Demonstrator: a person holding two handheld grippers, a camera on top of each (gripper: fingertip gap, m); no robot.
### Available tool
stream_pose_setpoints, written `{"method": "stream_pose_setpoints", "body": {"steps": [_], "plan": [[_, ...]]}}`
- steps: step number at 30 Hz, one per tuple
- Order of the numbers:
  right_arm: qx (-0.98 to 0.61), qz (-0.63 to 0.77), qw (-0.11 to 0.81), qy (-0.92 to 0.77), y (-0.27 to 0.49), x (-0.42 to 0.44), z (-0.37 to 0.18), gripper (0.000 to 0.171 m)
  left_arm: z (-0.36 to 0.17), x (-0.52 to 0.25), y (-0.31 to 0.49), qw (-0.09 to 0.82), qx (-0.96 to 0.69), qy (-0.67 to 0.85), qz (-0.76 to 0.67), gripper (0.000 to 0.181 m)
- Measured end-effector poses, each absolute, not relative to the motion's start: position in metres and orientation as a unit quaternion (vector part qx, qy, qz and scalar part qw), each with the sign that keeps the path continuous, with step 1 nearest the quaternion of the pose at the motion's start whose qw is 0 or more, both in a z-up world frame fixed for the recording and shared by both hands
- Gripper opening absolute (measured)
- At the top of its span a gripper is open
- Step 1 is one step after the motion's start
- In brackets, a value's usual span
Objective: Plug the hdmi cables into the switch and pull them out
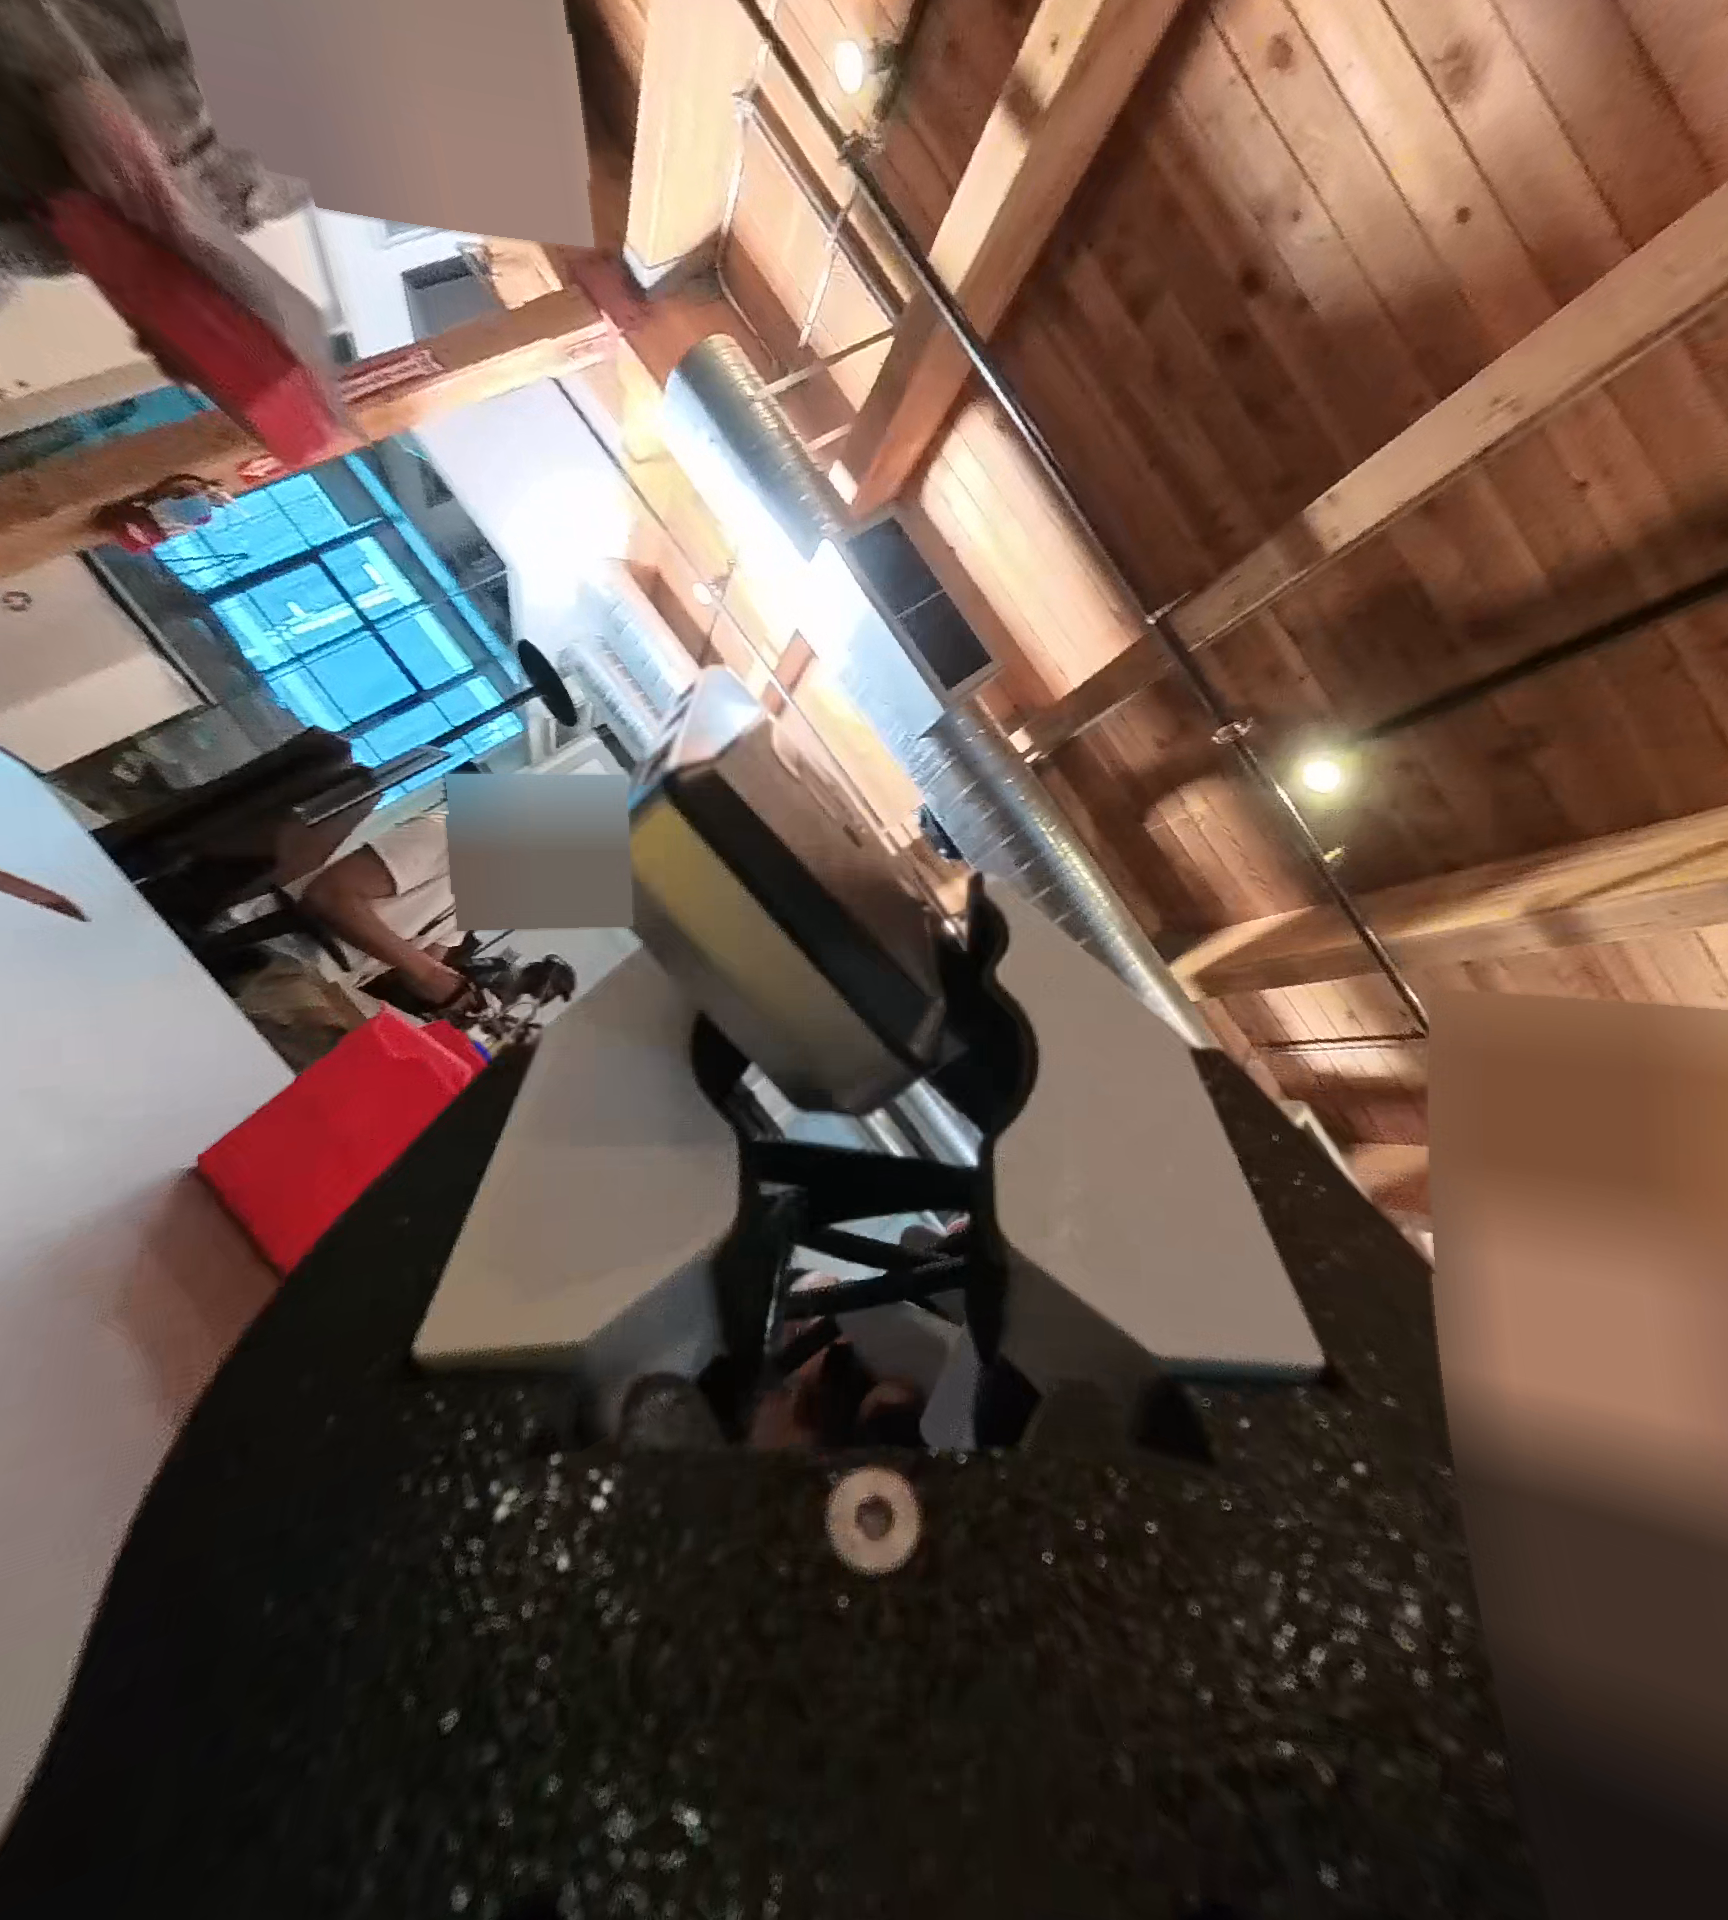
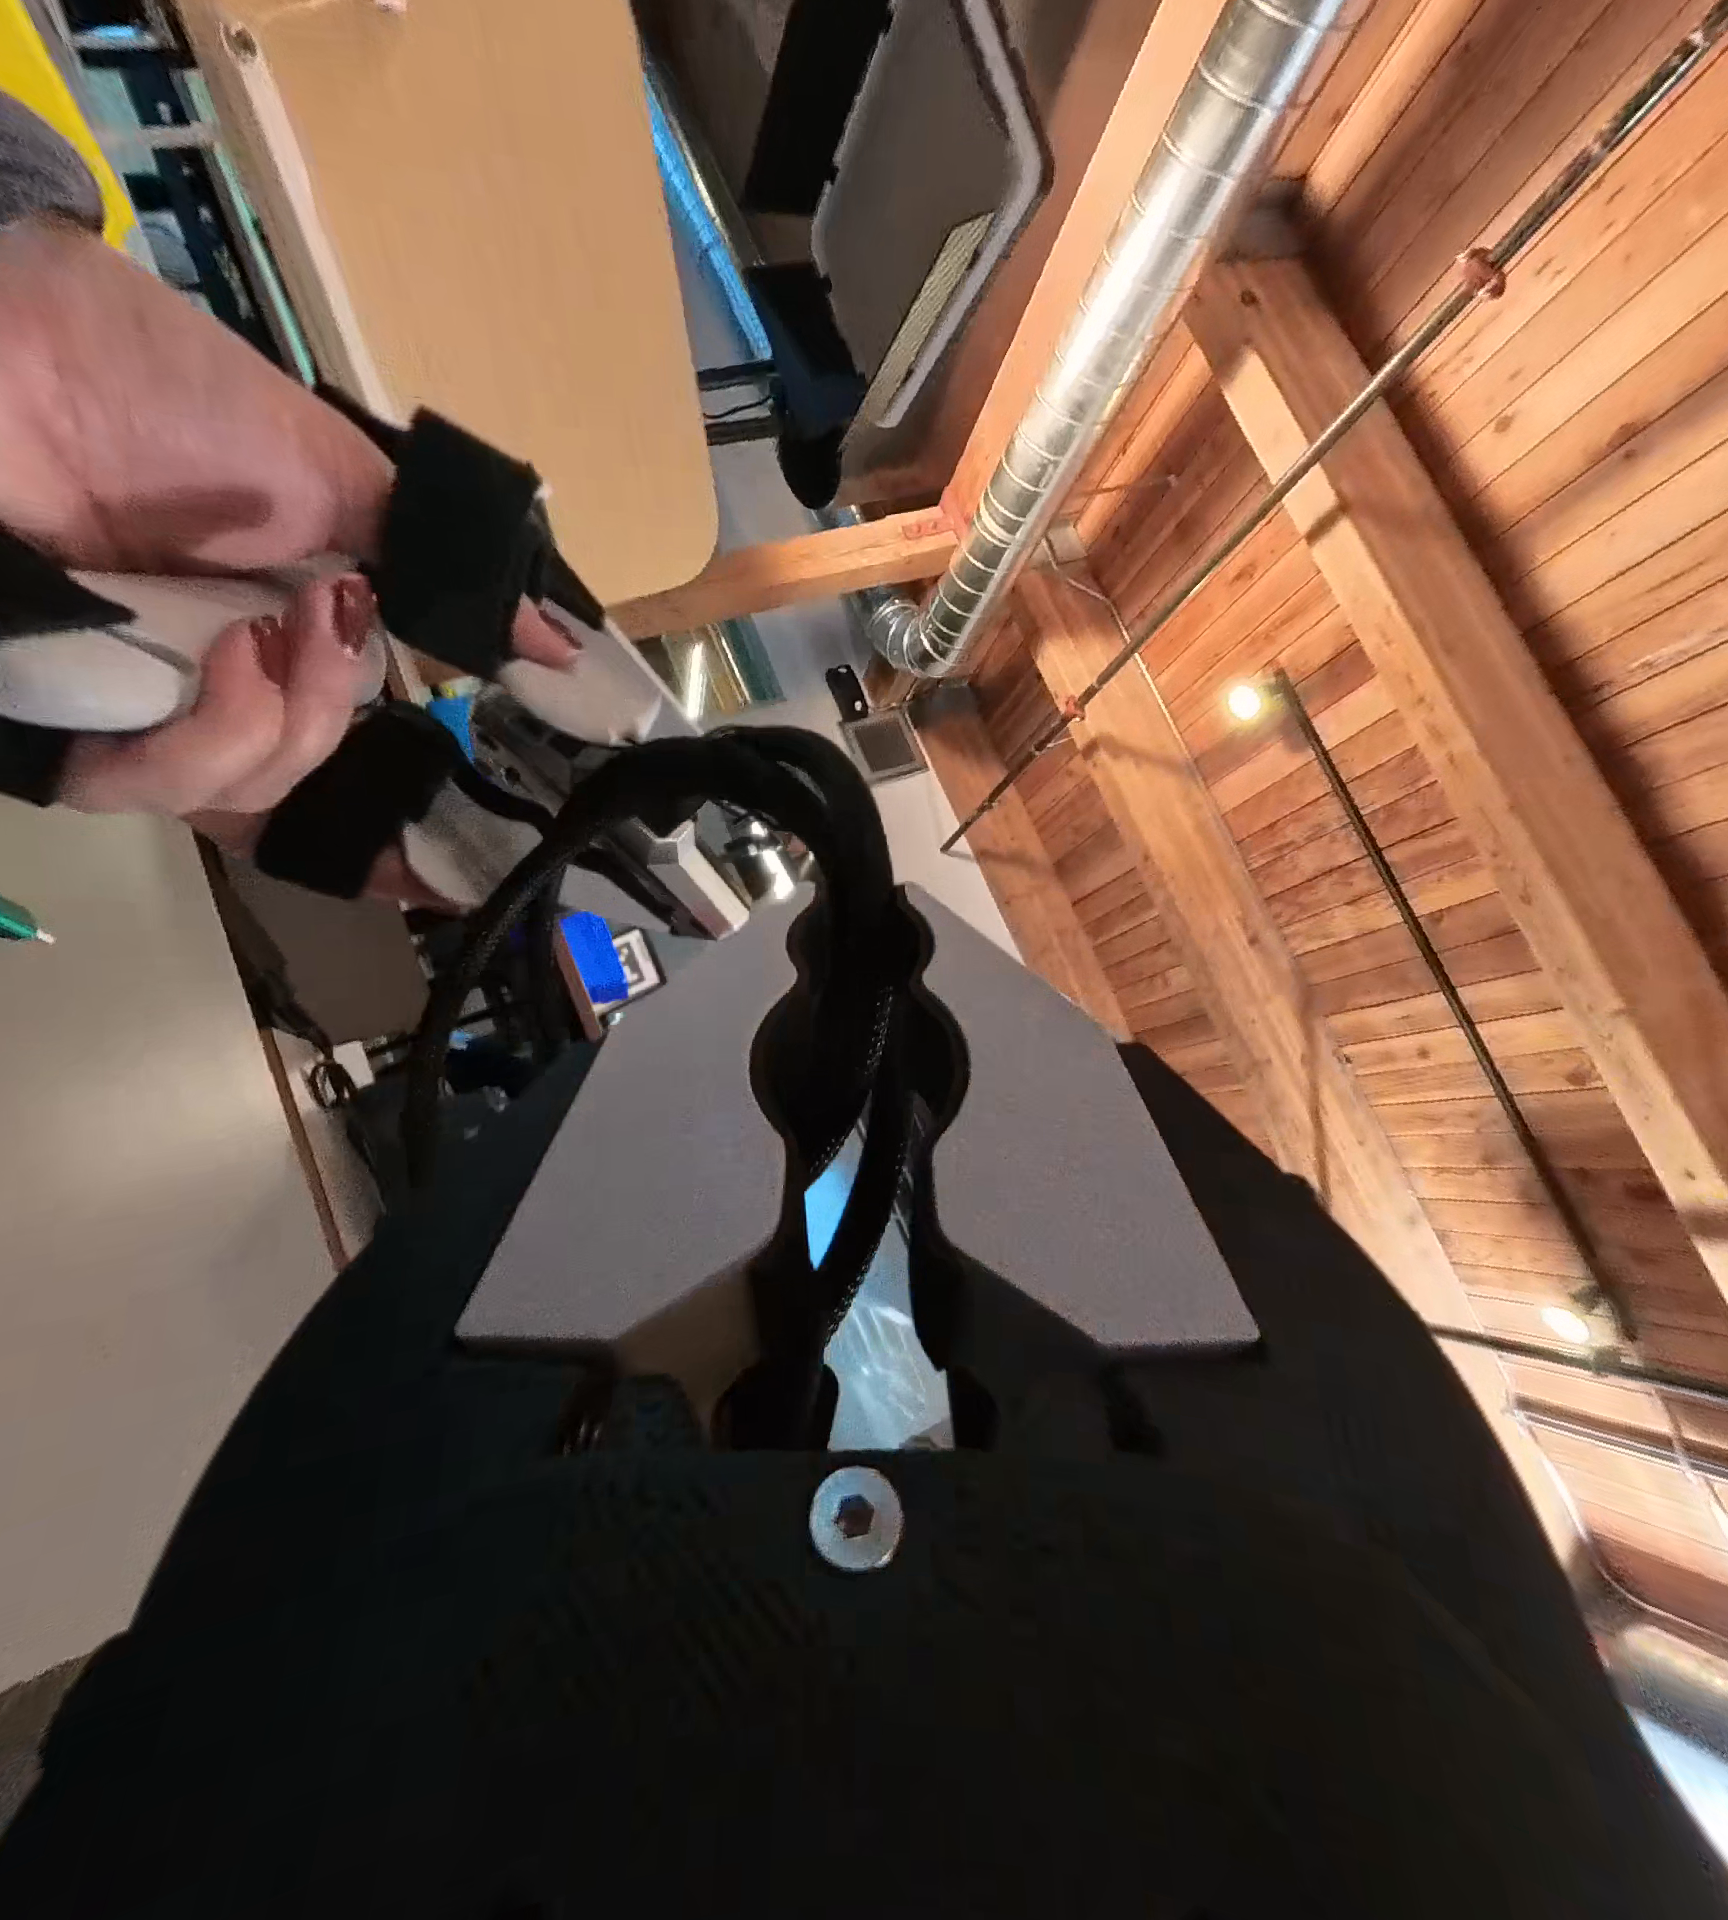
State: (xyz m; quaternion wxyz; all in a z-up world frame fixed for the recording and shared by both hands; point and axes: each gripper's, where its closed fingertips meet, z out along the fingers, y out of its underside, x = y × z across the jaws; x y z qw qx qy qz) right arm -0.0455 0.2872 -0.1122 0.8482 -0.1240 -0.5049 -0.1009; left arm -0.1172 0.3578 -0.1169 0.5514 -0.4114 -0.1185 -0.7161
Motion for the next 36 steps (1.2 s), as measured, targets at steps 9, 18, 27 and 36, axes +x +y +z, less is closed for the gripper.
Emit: {"method": "stream_pose_setpoints", "body": {"steps": [9,18,27,36], "plan": [[-0.228,0.050,0.866,-0.442,0.329,-0.012,-0.109,0.076,-0.100,-0.111,0.347,0.659,-0.449,-0.047,-0.601,0.028],[-0.220,0.177,0.882,-0.377,0.321,0.018,-0.082,0.089,-0.041,-0.137,0.307,0.781,-0.407,-0.003,-0.474,0.026],[-0.302,0.217,0.825,-0.426,0.342,-0.002,-0.108,0.054,-0.048,-0.145,0.303,0.877,-0.463,0.099,-0.088,0.021],[-0.426,0.367,0.516,-0.646,0.312,-0.045,-0.202,0.030,-0.107,-0.112,0.332,0.846,-0.499,0.185,0.014,0.022]]}}
